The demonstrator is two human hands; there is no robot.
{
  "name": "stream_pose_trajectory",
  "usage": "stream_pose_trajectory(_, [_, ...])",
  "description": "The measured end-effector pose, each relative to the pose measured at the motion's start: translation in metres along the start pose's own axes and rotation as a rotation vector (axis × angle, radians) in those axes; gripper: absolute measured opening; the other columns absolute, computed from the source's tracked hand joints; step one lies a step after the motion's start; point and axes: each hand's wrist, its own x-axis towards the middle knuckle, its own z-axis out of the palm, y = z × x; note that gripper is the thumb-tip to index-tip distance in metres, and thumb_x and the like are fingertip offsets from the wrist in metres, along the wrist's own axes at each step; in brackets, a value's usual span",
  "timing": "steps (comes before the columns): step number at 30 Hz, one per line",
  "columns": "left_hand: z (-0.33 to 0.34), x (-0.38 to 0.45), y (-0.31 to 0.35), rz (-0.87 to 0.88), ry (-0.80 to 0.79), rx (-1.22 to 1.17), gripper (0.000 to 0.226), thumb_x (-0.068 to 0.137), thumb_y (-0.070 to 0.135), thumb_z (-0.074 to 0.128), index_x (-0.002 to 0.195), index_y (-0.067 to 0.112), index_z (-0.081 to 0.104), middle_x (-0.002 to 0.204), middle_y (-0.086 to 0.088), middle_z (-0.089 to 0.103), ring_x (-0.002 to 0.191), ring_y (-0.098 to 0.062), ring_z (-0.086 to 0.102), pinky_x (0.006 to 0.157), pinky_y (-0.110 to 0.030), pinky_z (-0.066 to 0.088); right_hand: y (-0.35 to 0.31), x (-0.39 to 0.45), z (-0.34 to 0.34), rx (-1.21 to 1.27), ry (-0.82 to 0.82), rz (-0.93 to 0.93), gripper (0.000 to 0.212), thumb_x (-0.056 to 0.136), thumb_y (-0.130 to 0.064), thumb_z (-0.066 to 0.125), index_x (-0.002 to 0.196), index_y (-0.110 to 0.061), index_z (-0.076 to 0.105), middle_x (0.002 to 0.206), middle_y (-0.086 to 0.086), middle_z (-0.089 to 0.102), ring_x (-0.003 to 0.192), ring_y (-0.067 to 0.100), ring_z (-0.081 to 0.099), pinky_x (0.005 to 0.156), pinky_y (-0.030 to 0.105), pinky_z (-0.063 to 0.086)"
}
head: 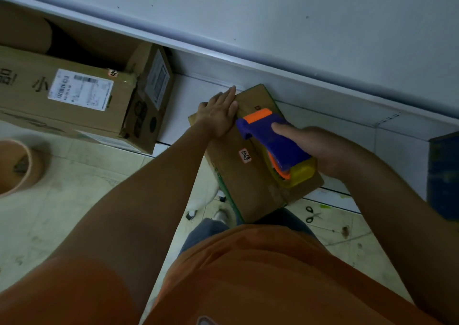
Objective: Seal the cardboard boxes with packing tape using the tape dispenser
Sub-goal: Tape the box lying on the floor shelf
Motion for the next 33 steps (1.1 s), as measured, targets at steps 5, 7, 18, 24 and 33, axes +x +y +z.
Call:
stream_pose_trajectory(5, [-0.001, 0.001, 0.002, 0.009, -0.013, 0.006, 0.058, 0.107, 0.049, 0.016, 0.159, 0.029, 0.005, 0.165, -0.002, 0.018, 0.151, -0.021, 0.014, 0.117, -0.046, 0.015, 0.015, -0.003, 0.002, -0.092, -0.038, 0.046, 0.044, 0.085, -0.058, 0.061, 0.099, -0.016, 0.067, 0.078, 0.001, 0.075, 0.075, 0.016, 0.073, 0.072, 0.030, 0.057])
stream_pose_trajectory(7, [-0.001, 0.005, 0.002, -0.006, -0.025, 0.012, 0.058, 0.107, 0.049, 0.017, 0.159, 0.029, 0.005, 0.165, -0.002, 0.019, 0.151, -0.022, 0.015, 0.117, -0.047, 0.015, 0.027, -0.004, 0.010, -0.092, -0.084, 0.034, 0.045, 0.087, -0.056, 0.062, 0.116, -0.021, 0.063, 0.102, 0.001, 0.073, 0.093, 0.018, 0.070, 0.088, 0.037, 0.056])
stream_pose_trajectory(18, [0.002, 0.012, 0.005, -0.035, -0.018, 0.126, 0.066, 0.103, 0.058, 0.019, 0.159, 0.027, 0.003, 0.166, 0.000, 0.012, 0.153, -0.023, 0.007, 0.119, -0.050, 0.014, 0.045, -0.004, 0.000, -0.068, -0.001, 0.090, 0.023, 0.091, -0.047, 0.061, 0.094, -0.025, 0.056, 0.085, -0.006, 0.058, 0.077, 0.009, 0.058, 0.064, 0.020, 0.047])
stream_pose_trajectory(24, [0.006, 0.013, 0.006, -0.040, -0.067, 0.198, 0.091, 0.091, 0.077, 0.027, 0.158, 0.028, -0.010, 0.167, 0.001, -0.004, 0.153, -0.027, -0.007, 0.120, -0.057, 0.005, 0.053, 0.011, 0.013, -0.144, 0.039, 0.100, 0.054, 0.087, -0.056, 0.062, 0.119, -0.013, 0.062, 0.118, 0.010, 0.064, 0.104, 0.027, 0.064, 0.098, 0.044, 0.051])
stream_pose_trajectory(33, [0.042, -0.060, 0.004, 0.342, 0.015, 0.449, 0.058, 0.106, 0.046, 0.019, 0.156, 0.038, -0.010, 0.166, 0.005, -0.012, 0.152, -0.028, -0.012, 0.117, -0.053, -0.012, 0.048, 0.015, 0.015, -0.256, 0.083, 0.110, 0.063, 0.089, -0.060, 0.057, 0.117, -0.005, 0.061, 0.114, 0.014, 0.065, 0.097, 0.026, 0.064, 0.091, 0.038, 0.052])
